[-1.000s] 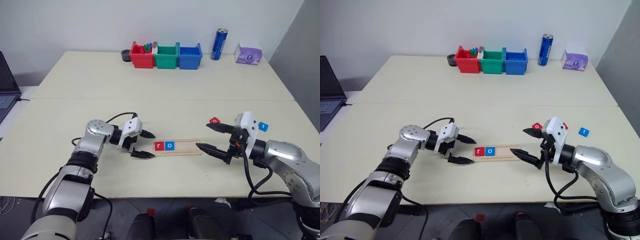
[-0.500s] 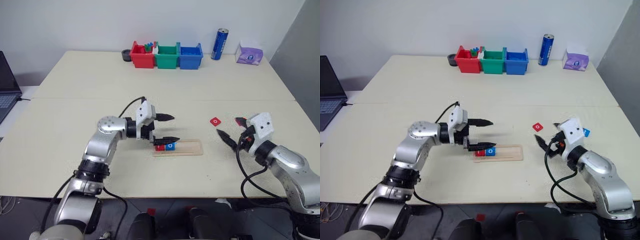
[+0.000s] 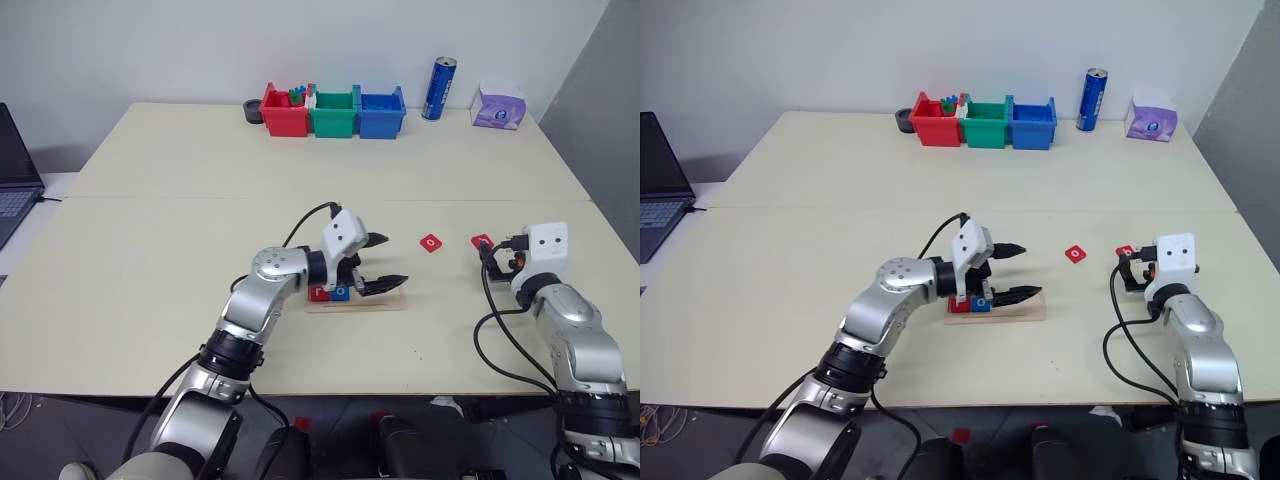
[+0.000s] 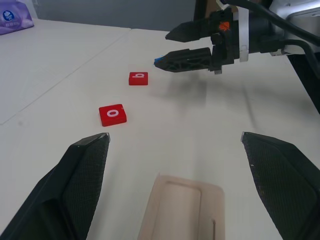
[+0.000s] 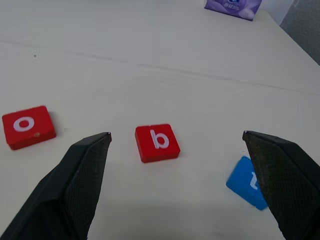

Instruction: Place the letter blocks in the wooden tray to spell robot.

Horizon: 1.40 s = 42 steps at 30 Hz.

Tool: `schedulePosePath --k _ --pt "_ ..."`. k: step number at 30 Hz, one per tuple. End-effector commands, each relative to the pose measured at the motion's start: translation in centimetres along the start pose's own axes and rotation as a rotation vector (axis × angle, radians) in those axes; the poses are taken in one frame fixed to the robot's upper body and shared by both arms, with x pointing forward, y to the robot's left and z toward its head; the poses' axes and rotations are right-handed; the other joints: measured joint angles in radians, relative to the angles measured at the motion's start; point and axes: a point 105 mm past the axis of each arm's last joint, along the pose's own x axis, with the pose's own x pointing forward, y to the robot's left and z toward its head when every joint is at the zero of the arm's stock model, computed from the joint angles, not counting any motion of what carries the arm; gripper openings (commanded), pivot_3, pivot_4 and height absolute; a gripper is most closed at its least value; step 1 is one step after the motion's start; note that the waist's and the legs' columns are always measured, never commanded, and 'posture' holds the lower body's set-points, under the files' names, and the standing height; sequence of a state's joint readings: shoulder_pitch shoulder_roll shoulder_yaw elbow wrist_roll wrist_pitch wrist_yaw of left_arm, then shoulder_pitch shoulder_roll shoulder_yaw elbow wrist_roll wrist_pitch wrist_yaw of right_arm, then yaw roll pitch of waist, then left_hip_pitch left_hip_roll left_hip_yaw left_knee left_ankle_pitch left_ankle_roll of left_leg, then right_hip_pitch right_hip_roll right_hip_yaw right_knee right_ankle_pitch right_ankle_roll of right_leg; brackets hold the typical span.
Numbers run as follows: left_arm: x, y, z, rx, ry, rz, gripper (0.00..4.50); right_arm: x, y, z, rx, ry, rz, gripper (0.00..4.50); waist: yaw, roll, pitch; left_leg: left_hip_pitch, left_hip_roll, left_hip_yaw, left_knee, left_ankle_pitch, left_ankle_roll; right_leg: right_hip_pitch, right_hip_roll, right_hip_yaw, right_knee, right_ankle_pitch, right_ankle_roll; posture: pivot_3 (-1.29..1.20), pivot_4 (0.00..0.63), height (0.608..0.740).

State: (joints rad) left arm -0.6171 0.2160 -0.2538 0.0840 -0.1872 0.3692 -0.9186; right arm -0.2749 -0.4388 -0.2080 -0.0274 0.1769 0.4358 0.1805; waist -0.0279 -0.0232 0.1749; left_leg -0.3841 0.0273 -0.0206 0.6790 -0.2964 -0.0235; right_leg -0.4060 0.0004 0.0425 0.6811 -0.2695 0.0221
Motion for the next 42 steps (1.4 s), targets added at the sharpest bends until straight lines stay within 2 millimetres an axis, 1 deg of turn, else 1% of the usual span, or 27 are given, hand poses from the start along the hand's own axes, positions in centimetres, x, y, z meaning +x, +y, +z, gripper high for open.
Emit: schedulePosePath --k 1,4,9,19,26,30,35,38,42 --pt "0.6 -0.1 0.9 0.041 -0.007 0.005 4.46 0.8 0.0 0.7 -0.007 -0.041 0.009 4.5 -0.001 0.0 0.0 0.0 0.0 0.0 0.0 0.0 0.0 0.0 0.0 0.0 0.0 0.0 0.0 0.0 0.15 0.74" --pt "0.5 -0.4 0.7 0.05 0.003 -0.003 4.46 1.5 0.2 0.3 0.01 -0.031 0.025 4.5 -0.002 0.001 0.0 0.0 0.0 0.0 -0.001 0.0 0.0 0.0 0.0 0.001 0.0 0.0 0.0 0.0 0.15 0.74" --pt "-0.1 -0.3 0.4 0.044 0.015 0.004 4.46 2.3 0.7 -0.8 0.045 0.004 0.047 4.5 -0.001 0.001 0.0 0.0 0.0 0.0 -0.001 0.0 0.0 0.0 0.0 0.001 0.0 0.0 0.0 0.0 0.15 0.74" --pt "-0.5 -0.4 0.5 0.038 0.02 0.006 4.46 3.8 0.6 -1.7 0.062 0.033 0.067 4.5 -0.001 0.001 0.0 0.0 0.0 0.001 -0.001 0.0 0.0 0.0 -0.001 0.001 0.0 0.0 0.0 0.0 0.15 0.74" --pt "-0.6 -0.6 0.5 0.034 0.026 -0.015 4.46 4.1 0.2 -2.8 0.134 0.083 0.04 4.5 -0.001 0.001 0.0 0.0 0.0 0.001 -0.001 0.0 0.0 0.0 -0.001 0.001 0.0 0.0 0.0 0.0 0.15 0.74" --pt "-0.7 -1.0 0.4 0.026 0.028 -0.038 4.46 4.1 0.3 -3.3 0.154 0.095 0.039 4.5 -0.001 0.001 0.0 0.0 0.0 0.001 0.0 0.0 0.0 0.0 -0.001 0.001 0.0 0.0 0.0 0.0 0.15 0.74" --pt "-0.6 -1.0 0.6 0.027 0.028 -0.045 4.46 4.1 0.0 -3.7 0.16 0.109 0.026 4.5 -0.001 0.002 0.0 0.001 0.0 0.001 0.0 0.0 0.0 0.0 -0.001 0.001 0.0 0.0 0.0 0.0 0.15 0.74" --pt "-0.6 -0.9 0.7 0.027 0.028 -0.046 4.5 3.9 0.1 -3.7 0.154 0.104 0.028 3.88 -0.001 0.002 0.0 0.001 0.0 0.001 0.0 0.0 0.0 0.0 -0.001 0.001 0.0 0.0 0.0 0.0 0.15 0.74" --pt "-0.5 -0.9 0.7 0.029 0.029 -0.047 4.5 3.7 0.3 -3.7 0.14 0.102 0.03 2.48 0.001 0.002 0.0 0.0 0.0 0.0 0.0 0.0 0.0 0.0 -0.001 0.001 0.0 0.0 0.0 0.0 0.15 0.74"
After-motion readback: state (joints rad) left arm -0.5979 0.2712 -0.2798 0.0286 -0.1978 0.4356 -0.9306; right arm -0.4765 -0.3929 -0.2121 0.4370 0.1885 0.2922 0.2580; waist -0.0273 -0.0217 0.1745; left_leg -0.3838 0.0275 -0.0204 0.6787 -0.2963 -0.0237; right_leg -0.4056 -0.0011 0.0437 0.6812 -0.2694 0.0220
